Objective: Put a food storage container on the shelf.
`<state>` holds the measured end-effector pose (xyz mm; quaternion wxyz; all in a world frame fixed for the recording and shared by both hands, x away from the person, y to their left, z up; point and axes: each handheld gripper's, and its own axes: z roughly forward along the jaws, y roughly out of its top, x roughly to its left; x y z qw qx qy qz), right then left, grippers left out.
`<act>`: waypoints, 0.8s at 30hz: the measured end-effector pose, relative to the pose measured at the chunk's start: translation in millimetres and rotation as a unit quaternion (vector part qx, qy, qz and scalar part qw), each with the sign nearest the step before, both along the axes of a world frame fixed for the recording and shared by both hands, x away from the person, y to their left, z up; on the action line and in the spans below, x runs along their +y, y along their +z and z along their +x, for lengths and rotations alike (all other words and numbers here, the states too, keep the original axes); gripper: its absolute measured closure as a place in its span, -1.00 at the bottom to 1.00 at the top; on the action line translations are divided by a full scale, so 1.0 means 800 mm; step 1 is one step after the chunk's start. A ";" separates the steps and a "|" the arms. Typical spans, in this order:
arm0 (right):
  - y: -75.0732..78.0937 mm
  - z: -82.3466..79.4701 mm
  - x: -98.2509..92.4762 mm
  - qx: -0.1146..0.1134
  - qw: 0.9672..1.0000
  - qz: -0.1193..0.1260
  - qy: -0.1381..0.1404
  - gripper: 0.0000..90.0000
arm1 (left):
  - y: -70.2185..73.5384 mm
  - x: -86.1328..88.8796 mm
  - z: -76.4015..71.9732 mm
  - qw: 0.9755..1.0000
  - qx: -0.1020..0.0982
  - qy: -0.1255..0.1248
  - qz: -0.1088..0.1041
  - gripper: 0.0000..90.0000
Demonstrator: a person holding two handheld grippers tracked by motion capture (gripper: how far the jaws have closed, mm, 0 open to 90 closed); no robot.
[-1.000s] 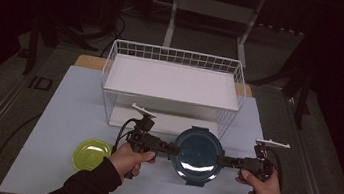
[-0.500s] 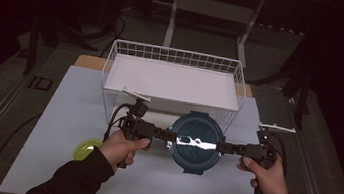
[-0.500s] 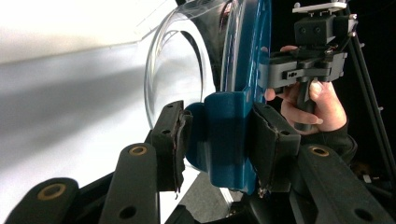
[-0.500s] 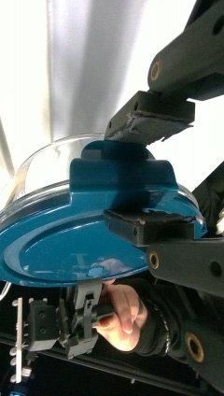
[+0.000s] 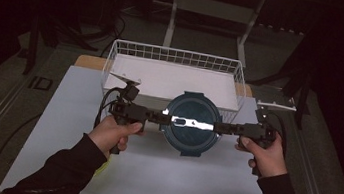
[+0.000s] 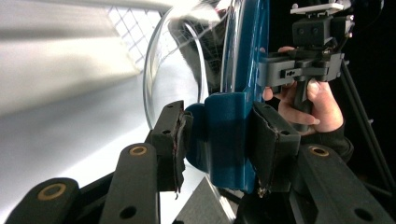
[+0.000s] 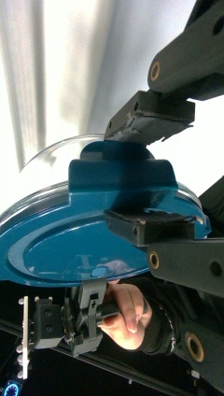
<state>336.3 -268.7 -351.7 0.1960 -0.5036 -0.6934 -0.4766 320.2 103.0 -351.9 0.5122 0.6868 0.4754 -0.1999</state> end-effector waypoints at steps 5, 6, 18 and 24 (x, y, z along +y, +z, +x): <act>0.014 0.013 0.008 -0.004 1.000 0.003 0.001 0.23 | 0.015 0.010 0.012 1.000 -0.009 0.007 -0.003 0.27; 0.021 0.020 0.013 -0.010 1.000 0.001 0.002 0.23 | 0.017 0.012 0.014 1.000 -0.009 0.009 -0.004 0.27; 0.046 0.061 0.029 -0.011 1.000 0.000 -0.001 0.23 | 0.038 0.027 0.053 1.000 -0.015 0.017 -0.009 0.27; 0.050 0.083 0.036 -0.007 1.000 -0.001 -0.011 0.23 | 0.037 0.033 0.079 1.000 -0.011 0.023 -0.015 0.27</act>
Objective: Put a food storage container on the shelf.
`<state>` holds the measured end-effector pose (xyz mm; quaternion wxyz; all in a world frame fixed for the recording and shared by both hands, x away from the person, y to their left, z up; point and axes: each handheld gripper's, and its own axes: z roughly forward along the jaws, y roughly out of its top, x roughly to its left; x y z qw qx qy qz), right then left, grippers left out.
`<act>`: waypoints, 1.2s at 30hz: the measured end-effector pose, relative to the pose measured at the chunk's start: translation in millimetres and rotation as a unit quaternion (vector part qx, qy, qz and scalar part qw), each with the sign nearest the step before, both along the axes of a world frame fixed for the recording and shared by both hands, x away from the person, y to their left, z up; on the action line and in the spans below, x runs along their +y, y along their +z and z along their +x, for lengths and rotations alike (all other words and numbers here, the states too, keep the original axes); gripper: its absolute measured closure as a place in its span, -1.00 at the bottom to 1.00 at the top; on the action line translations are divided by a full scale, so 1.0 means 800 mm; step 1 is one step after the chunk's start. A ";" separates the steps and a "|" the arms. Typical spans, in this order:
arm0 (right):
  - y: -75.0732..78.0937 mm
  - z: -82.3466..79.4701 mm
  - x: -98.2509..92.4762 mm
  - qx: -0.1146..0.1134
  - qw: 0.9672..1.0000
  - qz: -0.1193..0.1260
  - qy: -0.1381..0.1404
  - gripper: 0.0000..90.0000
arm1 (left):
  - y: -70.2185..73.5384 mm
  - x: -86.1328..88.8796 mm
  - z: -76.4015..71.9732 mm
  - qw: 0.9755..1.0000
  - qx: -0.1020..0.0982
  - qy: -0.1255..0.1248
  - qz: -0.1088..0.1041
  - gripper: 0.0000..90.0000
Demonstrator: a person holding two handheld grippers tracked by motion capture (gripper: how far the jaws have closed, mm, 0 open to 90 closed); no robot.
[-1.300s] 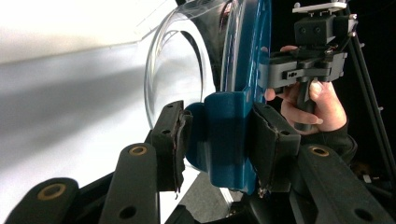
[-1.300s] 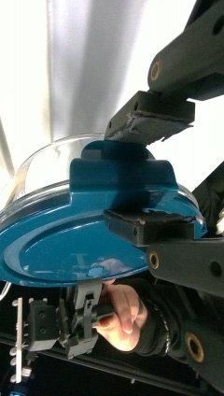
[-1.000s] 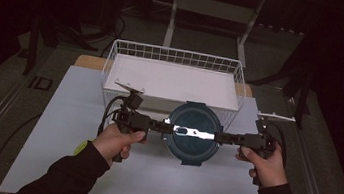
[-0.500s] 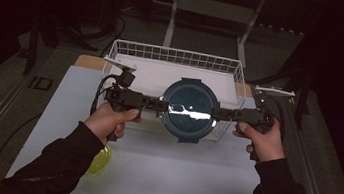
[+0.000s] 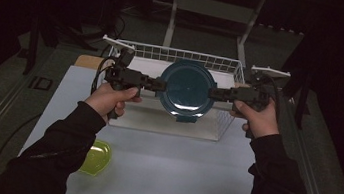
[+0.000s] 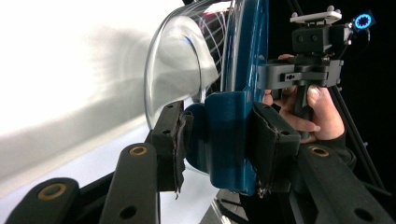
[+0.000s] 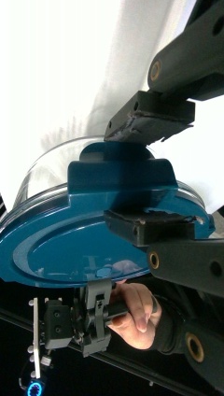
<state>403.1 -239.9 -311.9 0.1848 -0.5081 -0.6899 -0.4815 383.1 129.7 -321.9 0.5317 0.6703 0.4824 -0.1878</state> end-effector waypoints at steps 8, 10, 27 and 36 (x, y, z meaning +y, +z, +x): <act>0.000 0.024 0.005 0.009 1.000 0.003 -0.015 0.23 | -0.002 0.005 0.027 1.000 0.008 0.012 -0.012 0.27; -0.002 0.028 0.008 0.014 1.000 0.001 -0.019 0.23 | -0.005 0.007 0.033 1.000 0.014 0.012 -0.012 0.27; 0.007 0.047 0.027 0.023 0.997 -0.060 -0.051 0.12 | -0.023 0.012 0.056 0.998 0.044 0.031 -0.019 0.13; 0.009 0.049 0.028 0.019 0.996 -0.064 -0.055 0.10 | -0.015 0.009 0.054 0.999 0.026 0.036 0.008 0.09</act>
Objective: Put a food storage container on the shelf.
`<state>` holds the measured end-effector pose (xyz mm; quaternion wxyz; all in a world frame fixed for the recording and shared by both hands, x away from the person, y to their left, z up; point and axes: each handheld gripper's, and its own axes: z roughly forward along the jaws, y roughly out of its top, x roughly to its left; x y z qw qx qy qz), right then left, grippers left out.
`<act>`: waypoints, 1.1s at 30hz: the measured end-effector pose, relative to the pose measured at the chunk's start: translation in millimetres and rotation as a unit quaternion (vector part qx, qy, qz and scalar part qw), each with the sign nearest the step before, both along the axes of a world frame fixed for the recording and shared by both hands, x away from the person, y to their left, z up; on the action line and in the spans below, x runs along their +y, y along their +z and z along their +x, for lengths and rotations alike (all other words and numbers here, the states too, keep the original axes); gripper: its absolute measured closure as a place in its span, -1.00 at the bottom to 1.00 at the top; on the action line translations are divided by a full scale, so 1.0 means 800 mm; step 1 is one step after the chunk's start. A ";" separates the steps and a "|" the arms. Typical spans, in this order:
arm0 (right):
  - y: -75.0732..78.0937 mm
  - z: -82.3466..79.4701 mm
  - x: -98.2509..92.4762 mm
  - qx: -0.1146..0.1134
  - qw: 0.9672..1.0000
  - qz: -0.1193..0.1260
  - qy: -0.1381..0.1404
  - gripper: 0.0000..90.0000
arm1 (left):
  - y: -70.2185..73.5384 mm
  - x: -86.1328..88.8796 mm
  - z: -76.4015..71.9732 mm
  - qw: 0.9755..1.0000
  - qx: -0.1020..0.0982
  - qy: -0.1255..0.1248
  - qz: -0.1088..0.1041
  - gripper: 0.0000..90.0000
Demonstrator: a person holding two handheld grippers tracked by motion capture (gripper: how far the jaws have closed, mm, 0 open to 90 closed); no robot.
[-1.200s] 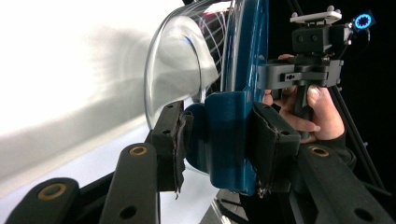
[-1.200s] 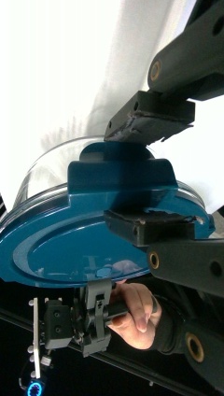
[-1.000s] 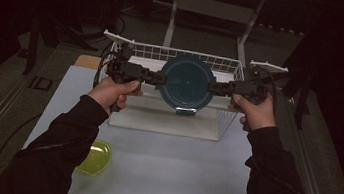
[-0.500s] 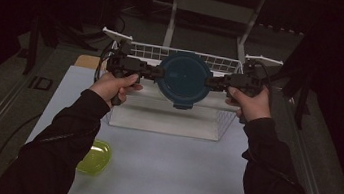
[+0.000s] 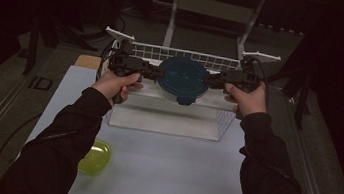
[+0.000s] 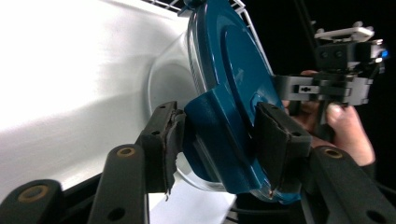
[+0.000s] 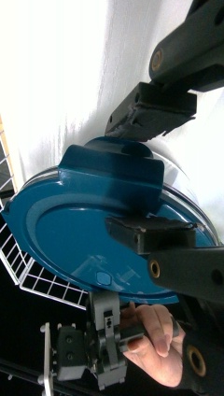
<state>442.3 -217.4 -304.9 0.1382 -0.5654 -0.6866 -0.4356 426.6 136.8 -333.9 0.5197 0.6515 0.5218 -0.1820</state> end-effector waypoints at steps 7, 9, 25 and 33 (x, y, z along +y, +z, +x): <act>0.011 -0.012 -0.003 -0.033 0.999 -0.004 0.006 -0.03 | 0.011 -0.006 -0.011 0.999 -0.027 0.001 0.040 -0.04; 0.017 -0.019 -0.004 -0.052 0.999 -0.014 0.003 -0.03 | 0.013 -0.007 -0.014 0.998 -0.042 0.006 0.050 -0.09; 0.024 -0.085 0.014 -0.120 0.990 -0.015 0.066 0.08 | 0.022 0.007 -0.037 0.993 -0.080 0.030 0.077 -0.15; 0.014 -0.120 0.031 -0.147 0.983 -0.034 0.109 0.34 | 0.029 0.009 -0.069 0.988 -0.131 0.016 0.085 -0.28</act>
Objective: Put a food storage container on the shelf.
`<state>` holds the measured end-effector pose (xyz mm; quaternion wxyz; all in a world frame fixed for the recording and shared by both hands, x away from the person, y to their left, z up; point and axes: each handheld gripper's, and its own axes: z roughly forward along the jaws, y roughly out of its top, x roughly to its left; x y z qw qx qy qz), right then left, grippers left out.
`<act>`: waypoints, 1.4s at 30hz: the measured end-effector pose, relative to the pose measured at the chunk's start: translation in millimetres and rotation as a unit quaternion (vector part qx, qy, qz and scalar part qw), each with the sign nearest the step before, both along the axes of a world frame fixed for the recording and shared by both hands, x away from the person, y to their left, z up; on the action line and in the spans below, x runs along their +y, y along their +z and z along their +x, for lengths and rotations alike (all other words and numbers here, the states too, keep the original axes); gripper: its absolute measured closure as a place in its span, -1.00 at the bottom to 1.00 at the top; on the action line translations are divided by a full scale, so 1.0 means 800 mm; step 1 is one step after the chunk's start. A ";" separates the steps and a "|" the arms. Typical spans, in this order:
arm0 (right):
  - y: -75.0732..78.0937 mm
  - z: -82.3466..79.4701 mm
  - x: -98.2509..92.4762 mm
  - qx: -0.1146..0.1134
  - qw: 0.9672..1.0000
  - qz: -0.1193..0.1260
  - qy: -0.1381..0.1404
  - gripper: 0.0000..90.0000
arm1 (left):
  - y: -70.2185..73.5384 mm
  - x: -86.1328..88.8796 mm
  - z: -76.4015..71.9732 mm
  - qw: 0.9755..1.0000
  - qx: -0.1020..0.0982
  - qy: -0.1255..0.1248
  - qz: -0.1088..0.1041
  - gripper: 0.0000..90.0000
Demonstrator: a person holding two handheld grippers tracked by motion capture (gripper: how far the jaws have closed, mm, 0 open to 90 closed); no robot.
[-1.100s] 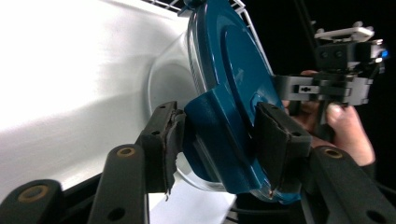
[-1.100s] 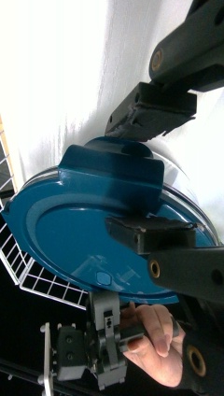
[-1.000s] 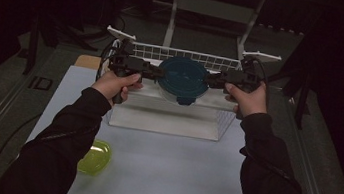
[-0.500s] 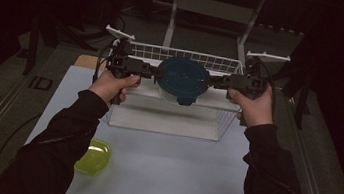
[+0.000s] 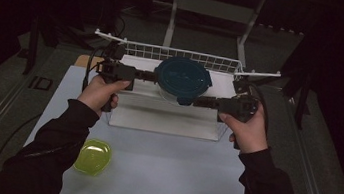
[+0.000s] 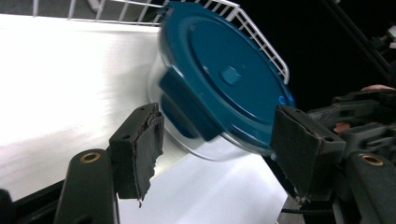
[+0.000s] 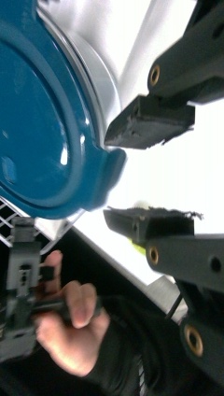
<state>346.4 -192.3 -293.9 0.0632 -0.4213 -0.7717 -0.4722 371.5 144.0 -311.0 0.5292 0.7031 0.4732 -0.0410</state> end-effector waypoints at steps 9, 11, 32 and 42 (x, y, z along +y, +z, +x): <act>-0.012 -0.020 0.015 -0.011 1.000 -0.017 0.010 1.00 | 0.001 -0.002 -0.048 0.998 -0.061 -0.025 0.000 -0.61; -0.014 -0.021 0.018 -0.013 1.000 -0.020 0.009 1.00 | -0.002 -0.003 -0.060 0.997 -0.074 -0.027 0.009 -0.69; -0.025 -0.003 0.041 -0.025 0.999 -0.032 -0.017 1.00 | -0.069 -0.012 -0.139 0.982 -0.178 -0.012 0.062 -1.00; -0.027 0.012 0.055 -0.020 0.999 -0.032 -0.019 1.00 | -0.078 -0.018 -0.146 0.979 -0.191 -0.016 0.075 -1.00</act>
